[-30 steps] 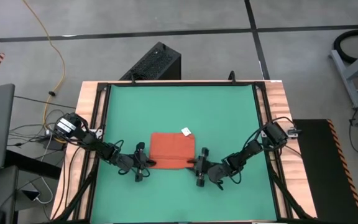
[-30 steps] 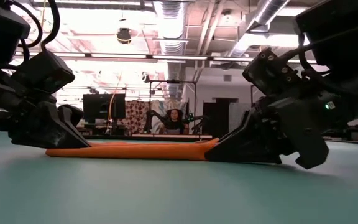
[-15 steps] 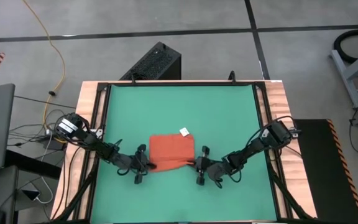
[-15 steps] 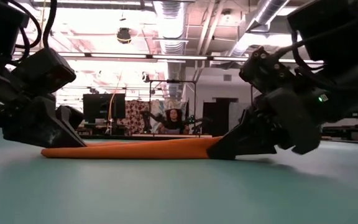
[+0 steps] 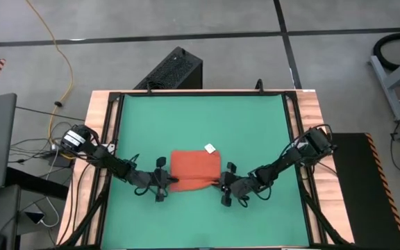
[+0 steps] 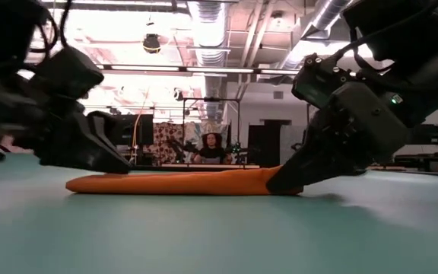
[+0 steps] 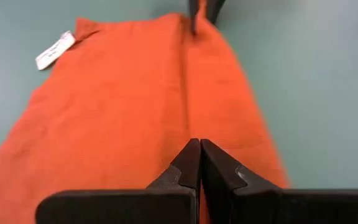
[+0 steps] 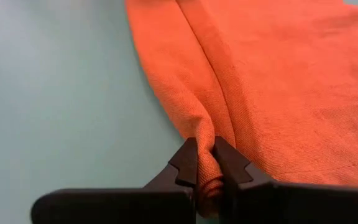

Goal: Roll napkin
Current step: Roll the orange table napkin

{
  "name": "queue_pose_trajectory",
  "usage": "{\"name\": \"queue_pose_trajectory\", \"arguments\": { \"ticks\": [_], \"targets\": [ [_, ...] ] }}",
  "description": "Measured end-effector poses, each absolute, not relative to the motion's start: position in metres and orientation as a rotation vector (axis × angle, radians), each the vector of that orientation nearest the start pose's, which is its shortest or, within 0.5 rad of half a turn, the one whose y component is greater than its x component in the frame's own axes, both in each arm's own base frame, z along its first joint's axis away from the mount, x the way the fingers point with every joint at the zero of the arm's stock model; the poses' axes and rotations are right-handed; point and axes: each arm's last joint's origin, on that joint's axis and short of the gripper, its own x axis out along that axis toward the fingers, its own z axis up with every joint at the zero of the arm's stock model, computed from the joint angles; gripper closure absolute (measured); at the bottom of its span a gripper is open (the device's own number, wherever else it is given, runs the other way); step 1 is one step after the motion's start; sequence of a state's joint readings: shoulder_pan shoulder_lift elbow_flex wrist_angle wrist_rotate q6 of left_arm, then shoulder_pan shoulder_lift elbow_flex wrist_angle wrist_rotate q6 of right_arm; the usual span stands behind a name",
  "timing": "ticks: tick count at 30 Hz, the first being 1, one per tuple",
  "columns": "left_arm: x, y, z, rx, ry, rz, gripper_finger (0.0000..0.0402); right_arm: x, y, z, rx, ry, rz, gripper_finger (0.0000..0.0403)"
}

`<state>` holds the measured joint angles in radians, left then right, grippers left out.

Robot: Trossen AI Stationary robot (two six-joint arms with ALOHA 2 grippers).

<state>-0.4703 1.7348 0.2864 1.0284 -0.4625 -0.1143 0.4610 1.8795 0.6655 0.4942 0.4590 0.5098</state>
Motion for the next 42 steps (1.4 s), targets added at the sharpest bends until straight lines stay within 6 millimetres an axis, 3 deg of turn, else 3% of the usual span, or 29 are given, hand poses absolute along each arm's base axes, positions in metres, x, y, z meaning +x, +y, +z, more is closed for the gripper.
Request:
{"name": "queue_pose_trajectory", "arguments": {
  "ticks": [6,21,42],
  "targets": [
    [0.230,-0.088,0.089,0.130,0.425,-0.007,0.0402,0.284,0.126,0.098,0.235,0.618,-0.146,0.0366],
    [0.231,-0.083,0.083,0.069,0.523,-0.119,0.0401,0.291,0.101,0.119,0.773,0.639,-0.207,0.0364],
    [0.227,-0.085,0.078,0.000,0.608,-0.228,0.0402,0.302,0.078,0.125,0.977,0.604,-0.207,0.0365]
  ]
}}
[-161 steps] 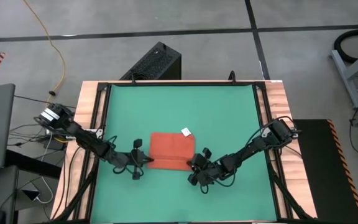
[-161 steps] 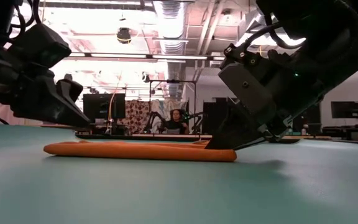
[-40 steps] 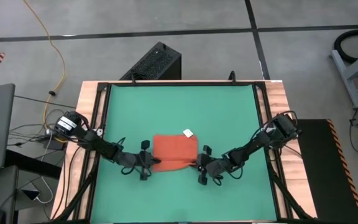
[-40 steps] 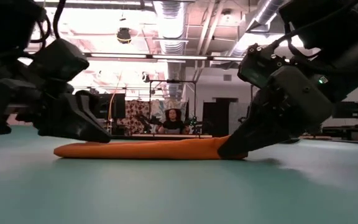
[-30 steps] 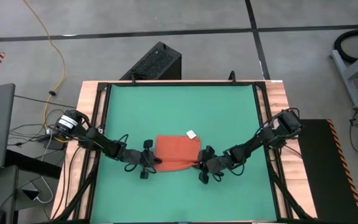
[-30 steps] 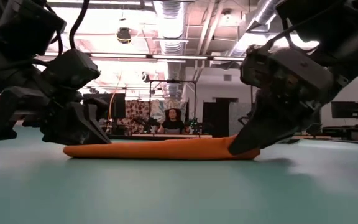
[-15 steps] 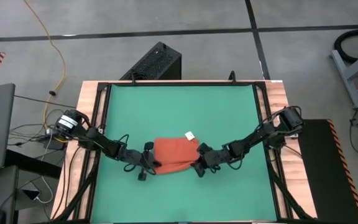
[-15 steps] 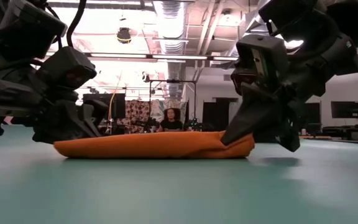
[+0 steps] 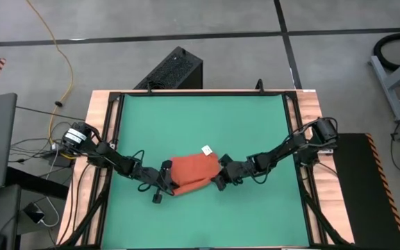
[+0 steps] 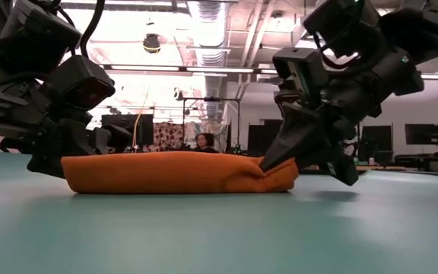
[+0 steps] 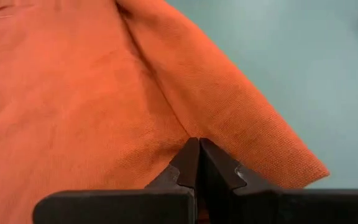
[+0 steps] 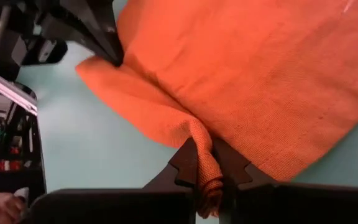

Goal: Roll napkin
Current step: Roll the orange table napkin

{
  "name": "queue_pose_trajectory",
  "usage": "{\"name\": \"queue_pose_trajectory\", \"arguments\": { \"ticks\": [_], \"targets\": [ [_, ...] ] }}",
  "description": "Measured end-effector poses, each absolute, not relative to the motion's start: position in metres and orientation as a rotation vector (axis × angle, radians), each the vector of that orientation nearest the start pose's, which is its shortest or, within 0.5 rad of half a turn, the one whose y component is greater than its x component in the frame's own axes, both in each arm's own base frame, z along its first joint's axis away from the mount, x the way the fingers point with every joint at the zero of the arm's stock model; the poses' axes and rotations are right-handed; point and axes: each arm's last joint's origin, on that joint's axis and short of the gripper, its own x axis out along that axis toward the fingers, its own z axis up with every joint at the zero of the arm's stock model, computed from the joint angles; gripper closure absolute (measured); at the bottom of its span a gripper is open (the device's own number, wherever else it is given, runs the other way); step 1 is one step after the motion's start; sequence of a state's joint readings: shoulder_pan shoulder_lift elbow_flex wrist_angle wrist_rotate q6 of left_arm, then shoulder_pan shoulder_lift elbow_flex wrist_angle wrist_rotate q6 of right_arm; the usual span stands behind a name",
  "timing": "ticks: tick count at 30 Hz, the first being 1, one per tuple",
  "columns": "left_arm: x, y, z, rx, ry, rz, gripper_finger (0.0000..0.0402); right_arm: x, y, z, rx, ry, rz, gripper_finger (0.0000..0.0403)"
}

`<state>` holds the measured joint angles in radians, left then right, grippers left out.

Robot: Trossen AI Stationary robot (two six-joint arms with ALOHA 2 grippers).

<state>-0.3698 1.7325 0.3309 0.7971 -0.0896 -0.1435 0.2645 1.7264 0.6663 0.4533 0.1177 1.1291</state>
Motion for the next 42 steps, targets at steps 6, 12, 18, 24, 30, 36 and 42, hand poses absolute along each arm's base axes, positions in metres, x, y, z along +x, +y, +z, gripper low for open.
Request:
{"name": "queue_pose_trajectory", "arguments": {
  "ticks": [6,12,18,24,30,36,42],
  "targets": [
    [0.226,-0.086,0.077,-0.005,0.623,-0.252,0.0401,0.306,0.071,0.128,1.011,0.590,-0.170,0.0365],
    [0.225,-0.086,0.076,-0.022,0.646,-0.285,0.0401,0.308,0.062,0.128,1.029,0.606,-0.159,0.0365],
    [0.224,-0.087,0.075,-0.051,0.659,-0.319,0.0401,0.310,0.051,0.128,1.037,0.608,-0.174,0.0365],
    [0.224,-0.087,0.075,-0.041,0.659,-0.323,0.0401,0.308,0.042,0.123,1.022,0.658,-0.220,0.0365],
    [0.225,-0.086,0.075,-0.031,0.656,-0.325,0.0401,0.307,0.042,0.122,0.987,0.657,-0.241,0.0365],
    [0.225,-0.086,0.075,-0.022,0.651,-0.326,0.0401,0.308,0.041,0.118,0.961,0.647,-0.269,0.0365],
    [0.226,-0.081,0.075,-0.057,0.666,-0.336,0.0401,0.312,0.040,0.122,0.917,0.619,-0.278,0.0365]
  ]
}}
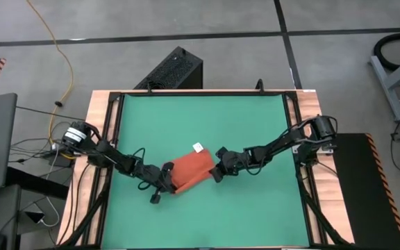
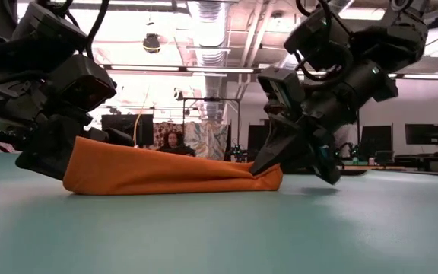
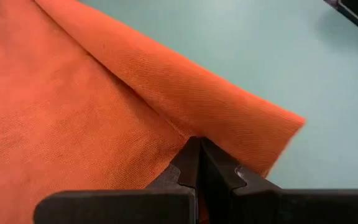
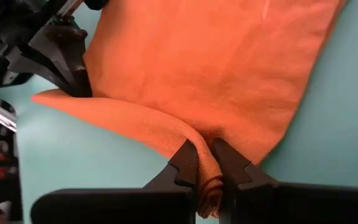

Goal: Roll napkin
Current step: Roll the orange table napkin

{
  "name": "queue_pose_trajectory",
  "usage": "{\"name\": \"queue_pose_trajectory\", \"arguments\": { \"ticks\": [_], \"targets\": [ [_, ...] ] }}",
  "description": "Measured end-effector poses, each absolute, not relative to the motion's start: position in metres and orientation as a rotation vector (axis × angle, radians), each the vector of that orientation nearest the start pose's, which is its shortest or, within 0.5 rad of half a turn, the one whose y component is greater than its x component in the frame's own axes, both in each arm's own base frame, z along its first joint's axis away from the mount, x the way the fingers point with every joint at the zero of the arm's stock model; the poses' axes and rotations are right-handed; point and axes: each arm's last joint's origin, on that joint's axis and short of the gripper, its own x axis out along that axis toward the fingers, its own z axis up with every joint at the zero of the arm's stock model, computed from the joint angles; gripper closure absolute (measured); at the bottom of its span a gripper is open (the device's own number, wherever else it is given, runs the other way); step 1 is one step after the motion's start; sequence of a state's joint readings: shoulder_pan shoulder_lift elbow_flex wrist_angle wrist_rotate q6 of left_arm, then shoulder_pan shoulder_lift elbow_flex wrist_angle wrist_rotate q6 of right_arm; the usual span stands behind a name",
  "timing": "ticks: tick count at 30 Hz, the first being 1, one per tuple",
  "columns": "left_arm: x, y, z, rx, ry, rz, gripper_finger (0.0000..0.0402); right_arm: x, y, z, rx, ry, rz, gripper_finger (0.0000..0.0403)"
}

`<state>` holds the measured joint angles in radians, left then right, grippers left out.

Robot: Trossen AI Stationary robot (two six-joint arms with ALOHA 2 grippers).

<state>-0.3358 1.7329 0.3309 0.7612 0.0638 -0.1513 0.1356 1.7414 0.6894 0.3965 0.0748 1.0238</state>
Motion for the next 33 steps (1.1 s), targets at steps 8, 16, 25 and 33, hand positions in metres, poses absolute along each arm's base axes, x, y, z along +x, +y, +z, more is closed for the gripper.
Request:
{"name": "queue_pose_trajectory", "arguments": {
  "ticks": [8,16,25,33],
  "targets": [
    [0.228,-0.076,0.075,-0.090,0.674,-0.350,0.0401,0.327,0.037,0.136,0.827,0.642,-0.284,0.0365],
    [0.228,-0.076,0.075,-0.097,0.675,-0.344,0.0401,0.324,0.035,0.133,0.812,0.683,-0.322,0.0365],
    [0.228,-0.076,0.074,-0.129,0.684,-0.328,0.0401,0.329,0.034,0.122,0.779,0.687,-0.352,0.0365],
    [0.226,-0.074,0.072,-0.147,0.722,-0.305,0.0401,0.350,0.037,0.115,0.730,0.693,-0.340,0.0365]
  ]
}}
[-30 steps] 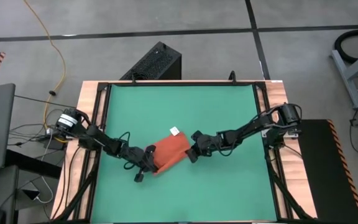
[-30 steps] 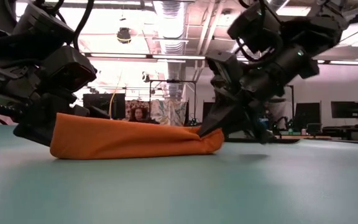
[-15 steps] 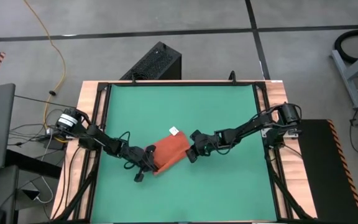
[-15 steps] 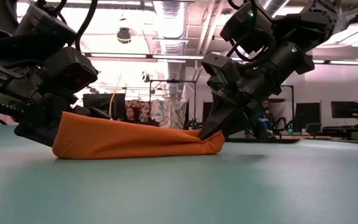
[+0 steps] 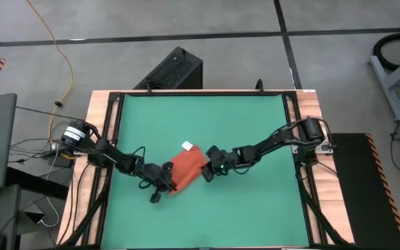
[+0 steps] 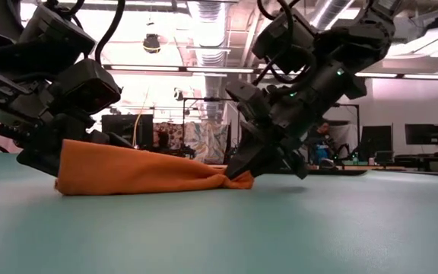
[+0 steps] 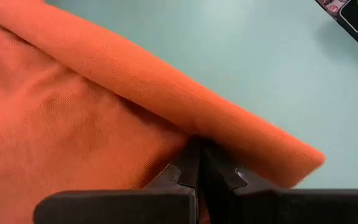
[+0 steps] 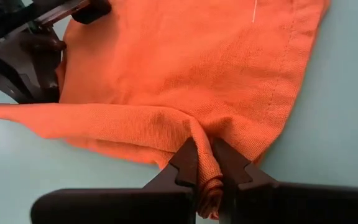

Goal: Roll napkin
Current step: Roll the orange table napkin

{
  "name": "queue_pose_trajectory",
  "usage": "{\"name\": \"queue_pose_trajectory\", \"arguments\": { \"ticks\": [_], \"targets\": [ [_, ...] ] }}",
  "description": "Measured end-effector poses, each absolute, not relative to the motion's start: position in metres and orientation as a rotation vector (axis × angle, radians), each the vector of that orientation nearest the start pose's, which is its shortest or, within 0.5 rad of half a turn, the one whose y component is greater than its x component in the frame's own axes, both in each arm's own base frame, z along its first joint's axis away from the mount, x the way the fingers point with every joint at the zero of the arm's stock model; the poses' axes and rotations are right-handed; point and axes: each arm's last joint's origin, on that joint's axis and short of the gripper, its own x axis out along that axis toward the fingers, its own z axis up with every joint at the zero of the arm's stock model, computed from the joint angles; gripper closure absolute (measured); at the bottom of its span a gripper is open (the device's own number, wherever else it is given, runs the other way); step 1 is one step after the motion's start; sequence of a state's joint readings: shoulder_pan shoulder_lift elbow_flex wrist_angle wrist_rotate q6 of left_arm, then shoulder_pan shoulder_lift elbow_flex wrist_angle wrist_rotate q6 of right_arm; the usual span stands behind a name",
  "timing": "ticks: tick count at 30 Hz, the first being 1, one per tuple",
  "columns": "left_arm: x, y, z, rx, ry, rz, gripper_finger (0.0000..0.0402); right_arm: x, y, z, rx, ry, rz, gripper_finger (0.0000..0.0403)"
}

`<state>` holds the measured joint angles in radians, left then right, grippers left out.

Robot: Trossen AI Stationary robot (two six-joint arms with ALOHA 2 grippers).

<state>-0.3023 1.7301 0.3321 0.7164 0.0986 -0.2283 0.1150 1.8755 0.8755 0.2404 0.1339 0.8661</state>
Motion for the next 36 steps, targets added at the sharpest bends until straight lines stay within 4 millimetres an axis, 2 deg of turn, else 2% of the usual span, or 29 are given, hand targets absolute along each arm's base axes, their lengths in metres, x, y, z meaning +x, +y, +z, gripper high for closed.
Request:
{"name": "queue_pose_trajectory", "arguments": {
  "ticks": [8,14,21,31,36],
  "targets": [
    [0.214,-0.070,0.087,-0.123,0.813,-0.252,0.0401,0.349,0.037,0.112,0.752,0.740,-0.354,0.0365],
    [0.194,-0.061,0.116,-0.068,0.825,-0.103,0.0402,0.349,0.038,0.111,0.754,0.740,-0.353,0.0366],
    [0.175,-0.062,0.146,-0.134,0.760,-0.102,0.0401,0.349,0.038,0.111,0.756,0.740,-0.343,0.0366],
    [0.162,-0.089,0.175,-0.076,0.504,-0.050,0.0402,0.349,0.038,0.110,0.755,0.739,-0.342,0.0366],
    [0.171,-0.102,0.167,0.032,0.439,-0.003,0.0402,0.349,0.038,0.110,0.757,0.737,-0.339,0.0365]
  ]
}}
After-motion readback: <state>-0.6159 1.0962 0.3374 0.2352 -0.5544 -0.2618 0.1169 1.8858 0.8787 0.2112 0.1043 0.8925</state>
